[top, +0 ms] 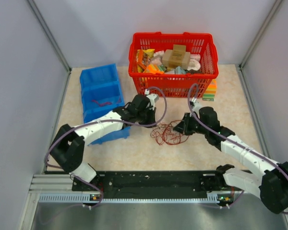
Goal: Untangle the cables
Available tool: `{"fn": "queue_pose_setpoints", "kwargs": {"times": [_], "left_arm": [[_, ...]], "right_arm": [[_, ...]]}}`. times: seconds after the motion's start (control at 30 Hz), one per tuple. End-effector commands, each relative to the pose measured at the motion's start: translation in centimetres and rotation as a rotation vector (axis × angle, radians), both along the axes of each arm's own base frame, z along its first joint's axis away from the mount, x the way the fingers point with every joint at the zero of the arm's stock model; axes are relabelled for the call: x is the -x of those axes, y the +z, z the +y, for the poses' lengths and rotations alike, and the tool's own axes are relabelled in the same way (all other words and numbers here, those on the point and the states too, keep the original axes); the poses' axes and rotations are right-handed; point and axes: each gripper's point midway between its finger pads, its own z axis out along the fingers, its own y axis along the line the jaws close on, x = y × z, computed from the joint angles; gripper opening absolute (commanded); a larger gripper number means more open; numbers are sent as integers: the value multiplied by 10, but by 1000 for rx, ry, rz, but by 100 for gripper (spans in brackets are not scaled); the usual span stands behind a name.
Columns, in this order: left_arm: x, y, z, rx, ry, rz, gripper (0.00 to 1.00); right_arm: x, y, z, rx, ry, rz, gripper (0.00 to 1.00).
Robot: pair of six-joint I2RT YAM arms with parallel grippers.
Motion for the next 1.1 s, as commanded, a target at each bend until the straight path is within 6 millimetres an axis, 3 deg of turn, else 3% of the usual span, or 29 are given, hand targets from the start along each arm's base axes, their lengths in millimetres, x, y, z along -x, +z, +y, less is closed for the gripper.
{"fn": "queue_pose_setpoints", "kwargs": {"times": [0.0, 0.03, 0.13, 0.5, 0.63, 0.77, 0.93, 1.0, 1.07], "left_arm": [[-13, 64, 22, 8, 57, -203, 0], [-14, 72, 29, 3, 77, -230, 0], [-17, 92, 49, -15, 152, -300, 0], [-14, 160, 91, 40, 303, -481, 0], [-9, 211, 120, 87, 397, -610, 0], [4, 278, 171, 134, 554, -784, 0], [38, 356, 237, 233, 733, -993, 0], [52, 377, 250, 300, 746, -1052, 0], [62, 390, 247, 360, 702, -1076, 0]], "right_arm": [[-26, -9, -66, 242, -356, -7, 0], [-28, -12, -82, 290, -425, -1, 0], [-29, -14, -101, 316, -489, 2, 0], [-23, -11, -116, 312, -523, -9, 0], [-22, -11, -121, 319, -544, -6, 0], [-22, -17, -137, 364, -625, 16, 0], [-19, -31, -167, 413, -777, 87, 0], [-20, -34, -169, 416, -781, 102, 0], [-23, -33, -161, 407, -734, 94, 0]]}}
